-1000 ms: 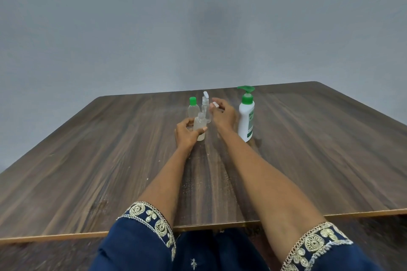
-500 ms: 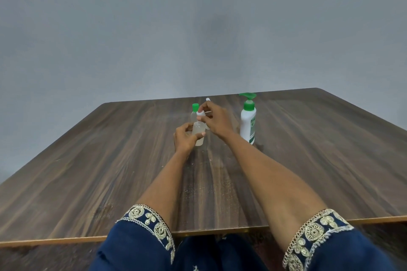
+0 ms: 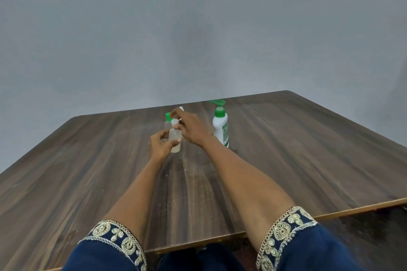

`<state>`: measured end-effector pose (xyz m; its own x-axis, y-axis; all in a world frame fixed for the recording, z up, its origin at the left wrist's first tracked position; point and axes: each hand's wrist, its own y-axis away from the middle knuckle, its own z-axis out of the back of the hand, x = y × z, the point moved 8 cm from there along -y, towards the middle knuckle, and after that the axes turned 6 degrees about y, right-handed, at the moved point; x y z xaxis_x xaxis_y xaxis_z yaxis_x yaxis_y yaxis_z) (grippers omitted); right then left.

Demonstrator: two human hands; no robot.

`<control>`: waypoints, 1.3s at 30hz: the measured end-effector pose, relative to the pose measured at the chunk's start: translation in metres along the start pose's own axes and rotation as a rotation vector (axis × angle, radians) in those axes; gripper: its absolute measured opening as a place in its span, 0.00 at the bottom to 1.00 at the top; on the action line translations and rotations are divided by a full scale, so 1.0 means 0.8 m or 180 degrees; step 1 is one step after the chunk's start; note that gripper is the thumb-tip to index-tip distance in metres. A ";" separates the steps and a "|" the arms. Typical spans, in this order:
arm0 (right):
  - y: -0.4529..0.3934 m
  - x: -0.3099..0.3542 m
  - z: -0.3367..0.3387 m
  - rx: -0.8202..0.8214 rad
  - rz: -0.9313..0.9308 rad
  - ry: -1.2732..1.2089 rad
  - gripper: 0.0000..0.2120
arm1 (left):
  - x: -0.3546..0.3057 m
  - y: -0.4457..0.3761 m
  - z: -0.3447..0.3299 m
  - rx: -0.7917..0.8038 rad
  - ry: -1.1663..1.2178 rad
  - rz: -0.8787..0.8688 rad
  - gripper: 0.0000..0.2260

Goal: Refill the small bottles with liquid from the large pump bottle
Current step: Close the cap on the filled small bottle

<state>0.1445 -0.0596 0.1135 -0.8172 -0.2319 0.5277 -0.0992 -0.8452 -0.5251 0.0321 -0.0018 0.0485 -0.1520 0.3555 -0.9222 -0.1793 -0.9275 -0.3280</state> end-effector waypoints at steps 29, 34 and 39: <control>-0.002 0.001 -0.010 0.0839 0.0283 0.0603 0.13 | 0.007 0.009 -0.006 0.0345 0.0174 0.0022 0.17; -0.003 -0.011 -0.015 0.0987 0.0203 0.0422 0.11 | 0.010 0.021 -0.015 0.0731 0.0356 0.0023 0.17; -0.002 -0.025 -0.016 0.0984 -0.0054 0.0267 0.12 | 0.019 0.021 -0.024 0.1042 0.0469 0.0269 0.21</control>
<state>0.1538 -0.0475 0.0954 -0.8621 -0.1869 0.4710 0.0534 -0.9579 -0.2822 0.0453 -0.0138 0.0248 -0.0421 0.2366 -0.9707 -0.4772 -0.8583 -0.1885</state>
